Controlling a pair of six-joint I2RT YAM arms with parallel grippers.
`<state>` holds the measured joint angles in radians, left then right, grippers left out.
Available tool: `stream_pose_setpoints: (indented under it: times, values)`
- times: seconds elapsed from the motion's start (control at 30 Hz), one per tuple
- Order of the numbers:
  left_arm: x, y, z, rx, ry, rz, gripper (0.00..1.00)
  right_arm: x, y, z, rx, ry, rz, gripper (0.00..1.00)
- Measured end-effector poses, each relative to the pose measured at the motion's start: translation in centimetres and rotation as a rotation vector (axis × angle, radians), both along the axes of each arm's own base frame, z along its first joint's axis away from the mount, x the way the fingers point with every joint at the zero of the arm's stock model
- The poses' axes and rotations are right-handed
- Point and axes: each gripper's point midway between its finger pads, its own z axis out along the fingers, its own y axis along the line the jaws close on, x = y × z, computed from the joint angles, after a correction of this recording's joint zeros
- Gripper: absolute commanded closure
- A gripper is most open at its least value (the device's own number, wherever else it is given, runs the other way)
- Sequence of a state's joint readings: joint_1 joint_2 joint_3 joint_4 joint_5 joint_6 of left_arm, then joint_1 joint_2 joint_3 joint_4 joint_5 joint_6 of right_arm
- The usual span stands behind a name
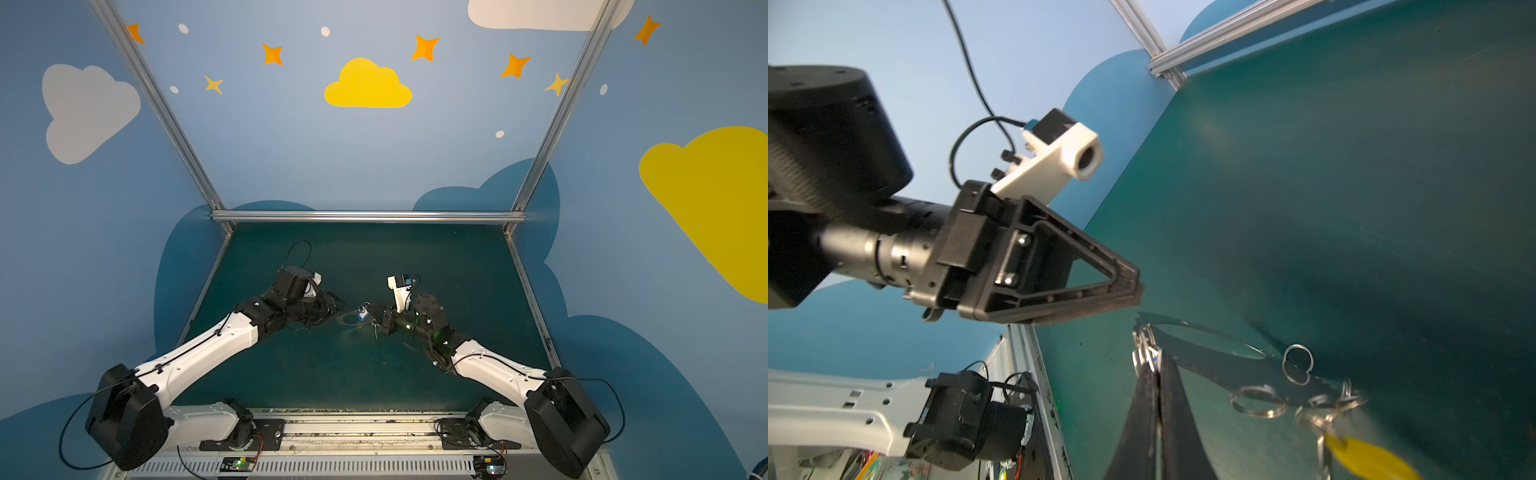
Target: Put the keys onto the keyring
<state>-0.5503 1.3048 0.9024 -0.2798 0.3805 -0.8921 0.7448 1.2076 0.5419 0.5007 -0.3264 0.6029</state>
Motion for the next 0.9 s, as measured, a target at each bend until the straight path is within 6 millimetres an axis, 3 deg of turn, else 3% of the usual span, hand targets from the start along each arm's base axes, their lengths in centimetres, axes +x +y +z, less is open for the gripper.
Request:
stream_pose_setpoints:
  times: [0.4, 0.57, 0.77, 0.9]
  values:
    - [1.3, -4.1, 0.2, -0.003, -0.009, -0.114, 0.64, -1.5, 1.1, 1.5, -0.024, -0.051, 0.073, 1.0]
    - [1.5, -4.0, 0.2, 0.015, -0.021, -0.124, 0.59, -1.6, 0.5, 2.4, -0.038, -0.082, 0.058, 1.0]
    - [1.9, -1.6, 4.6, -0.034, -0.151, -0.095, 0.56, -0.9, -0.3, 3.1, -0.034, -0.078, 0.034, 1.0]
    - [1.5, -0.4, 7.8, -0.078, -0.249, -0.101, 0.67, -0.5, -0.6, 2.8, -0.048, -0.061, 0.014, 1.0]
